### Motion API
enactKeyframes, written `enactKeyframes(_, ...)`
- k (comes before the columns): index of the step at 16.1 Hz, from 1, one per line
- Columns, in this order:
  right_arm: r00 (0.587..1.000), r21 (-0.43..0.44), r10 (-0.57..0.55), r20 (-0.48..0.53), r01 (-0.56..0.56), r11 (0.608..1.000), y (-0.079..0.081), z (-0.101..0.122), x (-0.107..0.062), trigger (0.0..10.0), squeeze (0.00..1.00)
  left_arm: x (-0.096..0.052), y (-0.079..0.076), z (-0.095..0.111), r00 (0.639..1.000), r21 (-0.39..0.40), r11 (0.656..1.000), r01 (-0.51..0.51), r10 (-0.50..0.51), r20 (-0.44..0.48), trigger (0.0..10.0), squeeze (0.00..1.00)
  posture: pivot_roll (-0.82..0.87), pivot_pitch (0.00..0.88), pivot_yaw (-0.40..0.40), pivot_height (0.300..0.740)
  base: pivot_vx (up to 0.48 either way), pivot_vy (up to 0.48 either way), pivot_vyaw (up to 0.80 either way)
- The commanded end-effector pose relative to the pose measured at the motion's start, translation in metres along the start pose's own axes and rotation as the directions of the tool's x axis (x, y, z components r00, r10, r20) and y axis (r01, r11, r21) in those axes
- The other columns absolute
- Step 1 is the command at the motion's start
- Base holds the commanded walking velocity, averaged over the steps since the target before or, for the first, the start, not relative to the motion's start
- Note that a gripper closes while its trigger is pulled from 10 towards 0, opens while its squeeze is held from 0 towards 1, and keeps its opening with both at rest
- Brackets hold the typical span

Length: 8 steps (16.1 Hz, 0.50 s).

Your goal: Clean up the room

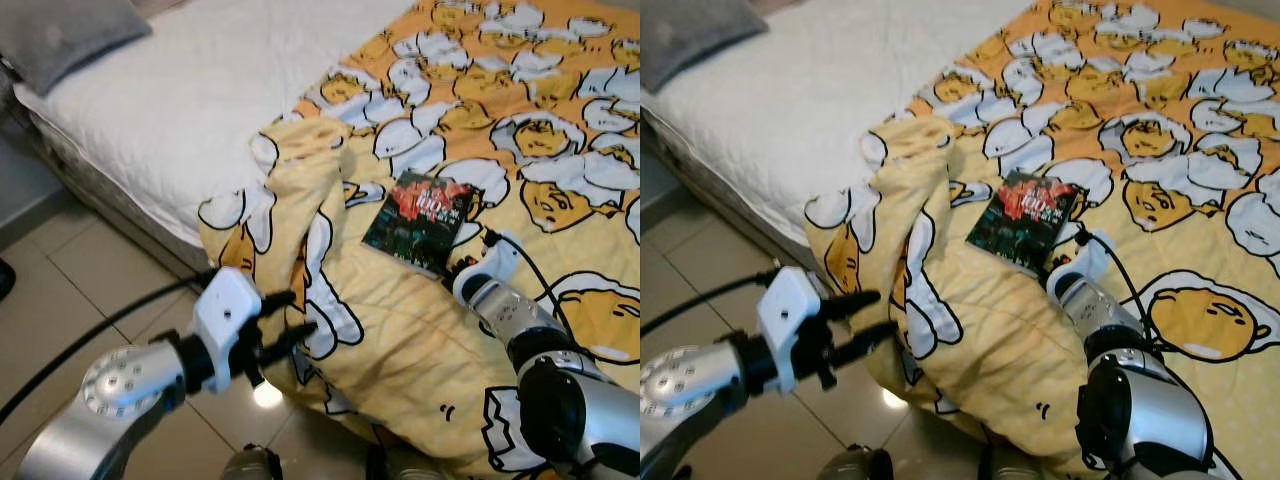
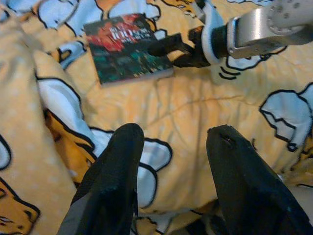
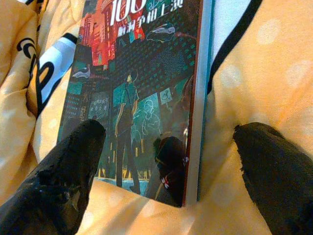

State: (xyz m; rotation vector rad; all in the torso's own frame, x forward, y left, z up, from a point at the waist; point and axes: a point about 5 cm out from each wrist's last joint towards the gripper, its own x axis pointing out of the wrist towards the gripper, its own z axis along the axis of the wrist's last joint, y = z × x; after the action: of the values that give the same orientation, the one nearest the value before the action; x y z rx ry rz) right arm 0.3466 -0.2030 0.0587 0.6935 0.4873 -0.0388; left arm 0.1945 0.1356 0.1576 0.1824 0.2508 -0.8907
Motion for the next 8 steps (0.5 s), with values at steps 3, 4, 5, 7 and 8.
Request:
enactKeyframes(3,0.998,0.08,0.052,-0.025,-0.05,0.996,0.007,-0.007,0.002,10.0,0.0,-0.001,-0.003,0.003,1.0,0.003,1.0,0.012,-0.012,0.002,10.0,0.0,0.05,0.222,0.043,0.74,0.0,0.0,0.0)
enactKeyframes(4,0.997,0.111,0.08,-0.021,-0.078,0.991,0.011,-0.006,0.003,10.0,0.0,-0.001,-0.003,0.004,1.0,0.003,1.0,0.009,-0.009,0.006,10.0,0.0,0.05,0.222,0.041,0.74,0.0,0.0,0.0)
enactKeyframes(5,0.995,0.142,0.102,-0.019,-0.098,0.985,0.014,-0.006,0.003,10.0,0.0,0.0,-0.002,0.005,1.0,0.004,1.0,0.006,-0.006,0.009,10.0,0.0,0.05,0.222,0.04,0.74,0.0,0.0,0.0)
enactKeyframes(7,0.989,0.21,0.148,-0.014,-0.141,0.967,0.019,-0.006,0.004,10.0,0.0,0.0,-0.002,0.006,1.0,-0.001,1.0,-0.001,0.001,0.014,10.0,0.0,0.05,0.225,0.032,0.74,0.0,0.0,0.0)
enactKeyframes(8,0.987,0.243,0.161,-0.014,-0.153,0.958,0.02,-0.006,0.004,10.0,0.0,0.0,-0.003,0.006,1.0,-0.004,1.0,-0.003,0.004,0.016,10.0,0.0,0.05,0.226,0.029,0.74,0.0,0.0,0.0)
